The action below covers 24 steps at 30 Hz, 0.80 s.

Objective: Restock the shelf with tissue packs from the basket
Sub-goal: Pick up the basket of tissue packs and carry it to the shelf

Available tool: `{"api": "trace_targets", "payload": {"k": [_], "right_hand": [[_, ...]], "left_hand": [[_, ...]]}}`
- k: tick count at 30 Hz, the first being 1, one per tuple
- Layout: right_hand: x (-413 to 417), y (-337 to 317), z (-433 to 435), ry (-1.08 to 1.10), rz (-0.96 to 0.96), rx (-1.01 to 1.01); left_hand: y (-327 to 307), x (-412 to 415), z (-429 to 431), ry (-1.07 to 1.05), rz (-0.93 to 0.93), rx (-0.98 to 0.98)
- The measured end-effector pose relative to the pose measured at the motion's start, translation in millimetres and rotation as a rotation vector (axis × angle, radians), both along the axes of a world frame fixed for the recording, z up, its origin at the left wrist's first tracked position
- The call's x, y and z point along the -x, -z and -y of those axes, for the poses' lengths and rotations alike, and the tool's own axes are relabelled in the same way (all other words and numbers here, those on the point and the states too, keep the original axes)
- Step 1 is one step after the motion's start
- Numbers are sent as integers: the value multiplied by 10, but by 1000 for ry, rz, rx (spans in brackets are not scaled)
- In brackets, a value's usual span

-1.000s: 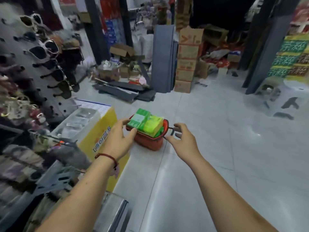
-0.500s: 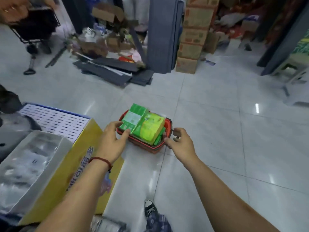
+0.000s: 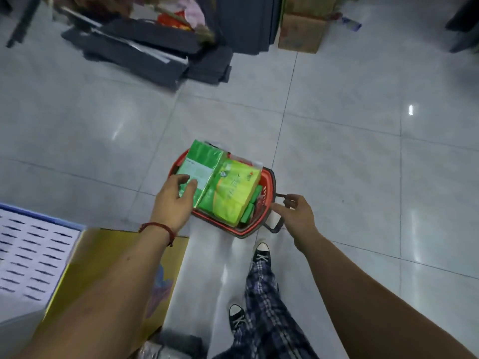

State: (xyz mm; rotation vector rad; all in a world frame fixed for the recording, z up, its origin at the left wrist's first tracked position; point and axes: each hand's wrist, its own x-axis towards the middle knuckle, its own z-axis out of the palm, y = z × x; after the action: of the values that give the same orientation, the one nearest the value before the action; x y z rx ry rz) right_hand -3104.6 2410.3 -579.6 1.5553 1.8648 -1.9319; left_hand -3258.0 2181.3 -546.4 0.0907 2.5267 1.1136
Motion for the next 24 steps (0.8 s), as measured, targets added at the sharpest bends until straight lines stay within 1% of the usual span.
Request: {"api": "trace_targets", "payload": {"k": [2,5,8,12,14,16,18,20,24], "right_hand": [[231,257,-139,-7,50,36],[557,684,-316,0,128,81],[799,1159,-457,22,201,120],[999,1812,-570,64,363,120],[1030,2108,-592,64,432,118],[1036,2380,-601,112,463,131],[1060,2596,-573,124,503,143],[1119,2746,-518,135,542,160],[1227,3040,-452,184,589,164]], "left_hand": [[233,173,-100,-62,56,27],[694,422,-192,-98,141,86],[1182,753,-249,-131,186,158],[1796,1329,-202,-87,229,266],[2094,1631,-126,-47,218,315],[2380,1929,-64,-25,187,379],[2670,2212,55,-50,173,437],[2914,2439,192,-80,199,479],[3321,2751,304,-126,325,490]]}}
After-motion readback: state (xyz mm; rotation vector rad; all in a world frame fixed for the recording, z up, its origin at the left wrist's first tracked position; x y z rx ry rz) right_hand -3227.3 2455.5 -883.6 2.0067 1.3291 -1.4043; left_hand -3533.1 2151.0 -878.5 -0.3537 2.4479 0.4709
